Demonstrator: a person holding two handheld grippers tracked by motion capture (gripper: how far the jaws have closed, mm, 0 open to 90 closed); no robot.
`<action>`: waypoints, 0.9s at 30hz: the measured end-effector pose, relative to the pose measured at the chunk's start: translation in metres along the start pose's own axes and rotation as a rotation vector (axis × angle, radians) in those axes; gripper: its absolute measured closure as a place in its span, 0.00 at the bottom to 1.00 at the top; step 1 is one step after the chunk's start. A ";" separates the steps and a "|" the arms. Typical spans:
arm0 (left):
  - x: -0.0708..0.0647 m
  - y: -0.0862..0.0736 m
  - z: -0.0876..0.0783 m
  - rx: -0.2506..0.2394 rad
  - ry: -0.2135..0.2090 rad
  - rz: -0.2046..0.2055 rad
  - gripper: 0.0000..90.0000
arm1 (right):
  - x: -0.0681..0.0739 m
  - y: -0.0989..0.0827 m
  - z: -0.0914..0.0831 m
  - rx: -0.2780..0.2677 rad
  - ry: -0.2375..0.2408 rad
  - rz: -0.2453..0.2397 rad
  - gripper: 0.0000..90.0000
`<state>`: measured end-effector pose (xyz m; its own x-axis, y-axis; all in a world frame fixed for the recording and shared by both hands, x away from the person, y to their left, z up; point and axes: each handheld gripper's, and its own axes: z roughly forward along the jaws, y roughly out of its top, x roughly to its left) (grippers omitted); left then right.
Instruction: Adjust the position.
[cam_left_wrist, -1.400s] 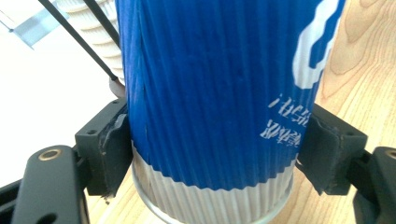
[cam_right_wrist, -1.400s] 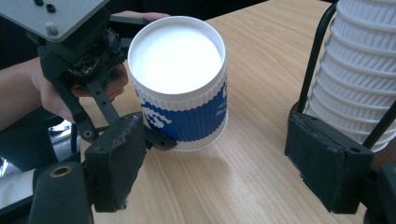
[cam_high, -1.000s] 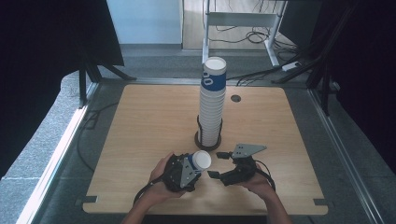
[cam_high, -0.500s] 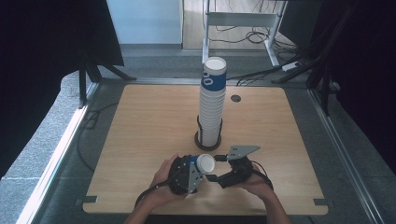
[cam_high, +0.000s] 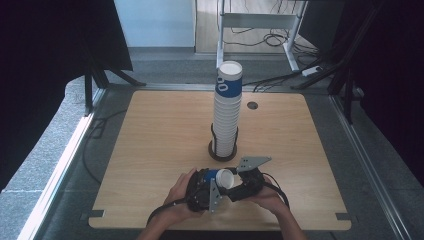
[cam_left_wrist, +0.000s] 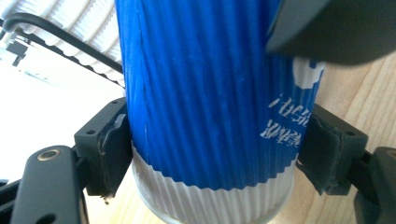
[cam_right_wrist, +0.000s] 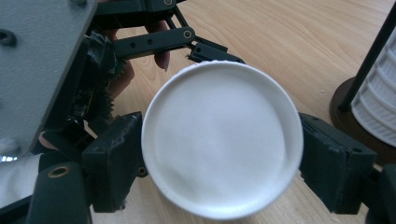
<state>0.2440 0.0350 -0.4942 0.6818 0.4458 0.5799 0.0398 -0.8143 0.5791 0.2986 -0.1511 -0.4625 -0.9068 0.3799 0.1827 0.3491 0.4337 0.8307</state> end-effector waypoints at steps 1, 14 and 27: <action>0.000 0.000 0.000 -0.003 -0.003 -0.002 0.22 | 0.000 0.000 0.001 0.000 0.000 0.002 0.26; 0.001 0.001 0.001 -0.001 0.018 -0.047 0.14 | -0.005 -0.002 0.001 -0.032 0.002 0.023 0.29; 0.018 -0.005 -0.007 -0.096 -0.106 -0.240 0.03 | -0.014 -0.005 -0.019 -0.168 0.019 0.074 0.29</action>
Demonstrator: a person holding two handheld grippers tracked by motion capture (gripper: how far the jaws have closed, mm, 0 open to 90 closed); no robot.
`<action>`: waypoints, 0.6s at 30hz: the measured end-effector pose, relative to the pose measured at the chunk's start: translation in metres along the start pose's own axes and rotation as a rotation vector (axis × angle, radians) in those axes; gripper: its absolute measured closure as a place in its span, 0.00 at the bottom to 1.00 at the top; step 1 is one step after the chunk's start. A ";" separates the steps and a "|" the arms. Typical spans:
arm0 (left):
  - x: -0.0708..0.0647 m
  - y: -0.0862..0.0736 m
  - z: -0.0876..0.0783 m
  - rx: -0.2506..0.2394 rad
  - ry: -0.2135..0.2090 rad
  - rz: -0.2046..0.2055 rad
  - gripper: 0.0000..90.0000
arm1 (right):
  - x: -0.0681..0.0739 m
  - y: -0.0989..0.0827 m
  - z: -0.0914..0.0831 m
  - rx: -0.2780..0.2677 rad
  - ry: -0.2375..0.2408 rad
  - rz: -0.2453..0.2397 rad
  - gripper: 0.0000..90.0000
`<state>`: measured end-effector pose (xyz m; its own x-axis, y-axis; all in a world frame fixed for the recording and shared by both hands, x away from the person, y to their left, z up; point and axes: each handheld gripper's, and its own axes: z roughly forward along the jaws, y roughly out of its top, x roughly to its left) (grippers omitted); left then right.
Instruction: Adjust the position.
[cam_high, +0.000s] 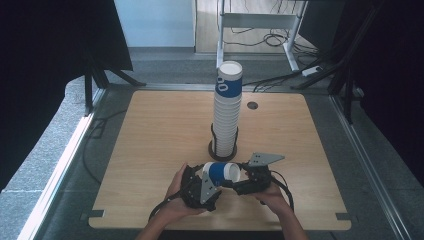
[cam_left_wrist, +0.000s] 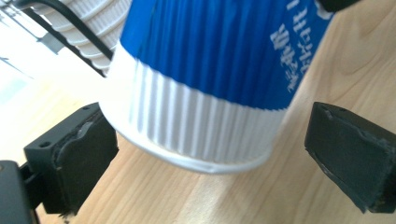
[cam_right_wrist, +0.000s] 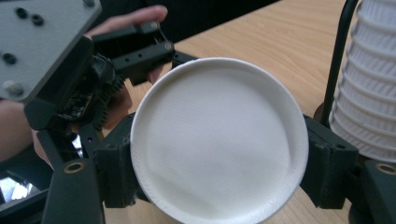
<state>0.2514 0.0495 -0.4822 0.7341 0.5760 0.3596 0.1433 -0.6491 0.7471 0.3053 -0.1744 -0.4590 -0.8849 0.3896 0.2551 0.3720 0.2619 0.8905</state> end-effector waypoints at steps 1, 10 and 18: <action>0.001 0.000 0.000 -0.010 -0.011 -0.009 0.03 | 0.000 0.000 -0.001 -0.008 -0.001 0.002 0.29; 0.010 -0.004 -0.006 -0.077 -0.100 -0.086 0.02 | -0.004 0.000 -0.010 -0.073 0.067 0.036 0.29; 0.012 -0.001 -0.011 -0.124 -0.142 -0.080 0.02 | -0.005 -0.003 -0.008 -0.068 0.129 0.062 0.29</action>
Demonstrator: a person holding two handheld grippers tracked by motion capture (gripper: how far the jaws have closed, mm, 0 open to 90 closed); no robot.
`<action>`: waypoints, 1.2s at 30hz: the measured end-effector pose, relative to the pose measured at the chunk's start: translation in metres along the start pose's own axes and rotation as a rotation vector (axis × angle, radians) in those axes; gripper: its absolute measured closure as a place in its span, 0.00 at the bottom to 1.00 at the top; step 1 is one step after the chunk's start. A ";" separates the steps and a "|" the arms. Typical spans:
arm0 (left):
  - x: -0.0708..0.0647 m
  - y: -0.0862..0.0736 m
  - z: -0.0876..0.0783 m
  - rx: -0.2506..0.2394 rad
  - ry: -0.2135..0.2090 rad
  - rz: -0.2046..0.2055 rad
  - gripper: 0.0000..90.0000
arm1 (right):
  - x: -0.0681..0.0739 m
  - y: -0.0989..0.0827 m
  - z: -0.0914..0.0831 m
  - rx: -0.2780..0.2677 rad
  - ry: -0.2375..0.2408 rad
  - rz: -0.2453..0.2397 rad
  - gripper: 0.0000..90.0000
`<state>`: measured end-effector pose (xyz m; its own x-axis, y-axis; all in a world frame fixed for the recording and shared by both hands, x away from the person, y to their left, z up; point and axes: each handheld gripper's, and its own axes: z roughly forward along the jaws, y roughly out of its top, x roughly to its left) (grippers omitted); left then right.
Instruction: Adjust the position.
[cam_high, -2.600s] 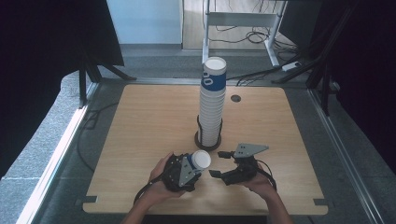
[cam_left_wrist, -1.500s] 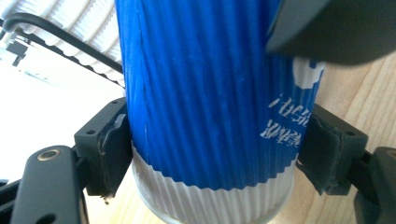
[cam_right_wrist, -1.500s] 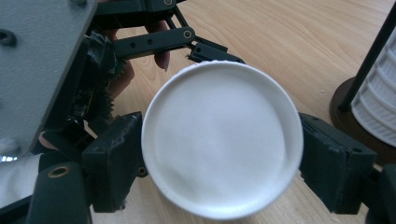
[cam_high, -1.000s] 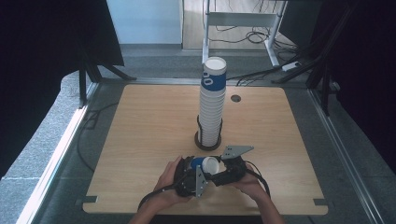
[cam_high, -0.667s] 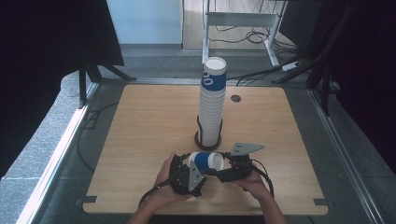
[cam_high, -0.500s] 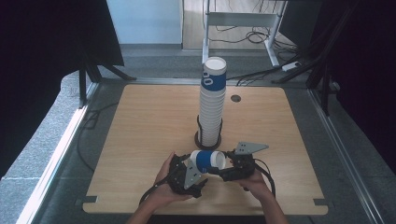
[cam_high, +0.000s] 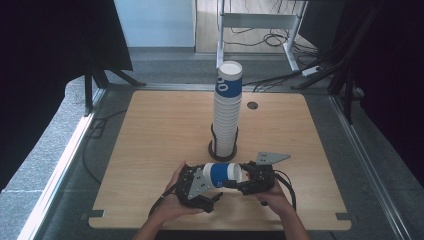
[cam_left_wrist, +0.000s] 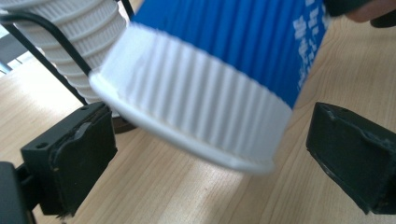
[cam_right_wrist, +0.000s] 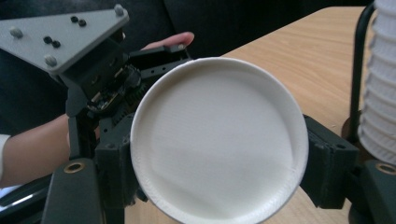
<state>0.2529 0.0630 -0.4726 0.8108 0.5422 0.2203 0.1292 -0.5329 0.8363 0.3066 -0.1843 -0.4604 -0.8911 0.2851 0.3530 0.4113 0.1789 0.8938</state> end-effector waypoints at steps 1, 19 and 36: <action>0.000 0.000 0.000 -0.005 -0.005 0.000 0.02 | 0.000 0.000 0.001 0.007 0.009 -0.002 0.29; 0.000 -0.001 0.006 0.030 -0.046 0.087 0.13 | 0.005 -0.004 0.012 0.100 0.052 -0.032 0.29; -0.005 -0.002 0.011 0.046 -0.023 0.141 0.08 | 0.004 -0.006 0.016 0.148 0.042 -0.028 0.29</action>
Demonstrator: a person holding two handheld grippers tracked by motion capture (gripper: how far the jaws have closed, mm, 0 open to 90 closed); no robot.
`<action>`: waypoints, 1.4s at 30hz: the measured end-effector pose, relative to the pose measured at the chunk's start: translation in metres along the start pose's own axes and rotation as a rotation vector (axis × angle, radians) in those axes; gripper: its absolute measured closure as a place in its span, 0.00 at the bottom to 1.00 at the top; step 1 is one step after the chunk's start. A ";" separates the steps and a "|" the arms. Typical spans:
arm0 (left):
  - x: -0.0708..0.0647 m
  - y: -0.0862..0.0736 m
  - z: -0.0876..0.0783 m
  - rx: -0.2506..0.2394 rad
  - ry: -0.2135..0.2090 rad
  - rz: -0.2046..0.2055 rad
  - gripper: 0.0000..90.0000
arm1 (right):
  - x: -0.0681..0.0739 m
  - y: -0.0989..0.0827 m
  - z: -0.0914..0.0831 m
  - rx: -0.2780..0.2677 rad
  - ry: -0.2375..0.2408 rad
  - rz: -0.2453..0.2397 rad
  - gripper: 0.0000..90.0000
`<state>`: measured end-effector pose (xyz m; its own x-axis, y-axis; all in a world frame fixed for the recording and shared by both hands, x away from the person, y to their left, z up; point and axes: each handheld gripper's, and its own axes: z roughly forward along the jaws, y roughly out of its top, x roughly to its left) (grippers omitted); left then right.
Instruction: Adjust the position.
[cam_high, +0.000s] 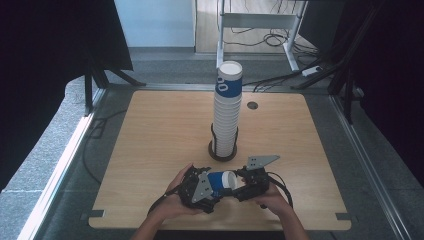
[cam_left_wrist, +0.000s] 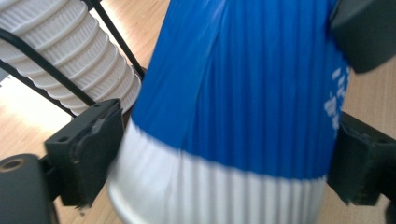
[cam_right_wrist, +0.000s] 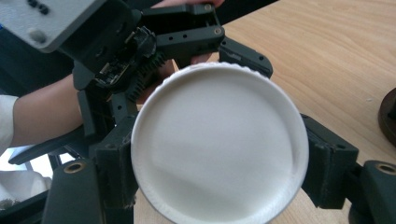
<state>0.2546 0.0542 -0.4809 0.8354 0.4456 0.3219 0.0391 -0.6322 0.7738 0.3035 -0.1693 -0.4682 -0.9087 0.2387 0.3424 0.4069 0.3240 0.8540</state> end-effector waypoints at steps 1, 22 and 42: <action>-0.001 0.000 0.001 0.009 -0.001 0.012 0.08 | 0.000 0.000 0.001 0.005 0.000 -0.003 0.29; -0.002 0.000 0.000 0.034 -0.018 0.006 0.19 | -0.001 0.001 -0.003 -0.003 -0.020 -0.005 0.30; -0.002 0.003 0.000 0.040 -0.021 0.037 0.22 | -0.001 0.002 -0.008 -0.034 -0.045 -0.001 0.23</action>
<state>0.2532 0.0509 -0.4793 0.8481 0.4078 0.3382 0.0292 -0.6733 0.7388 0.3046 -0.1764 -0.4636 -0.9039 0.2790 0.3242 0.4018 0.2937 0.8674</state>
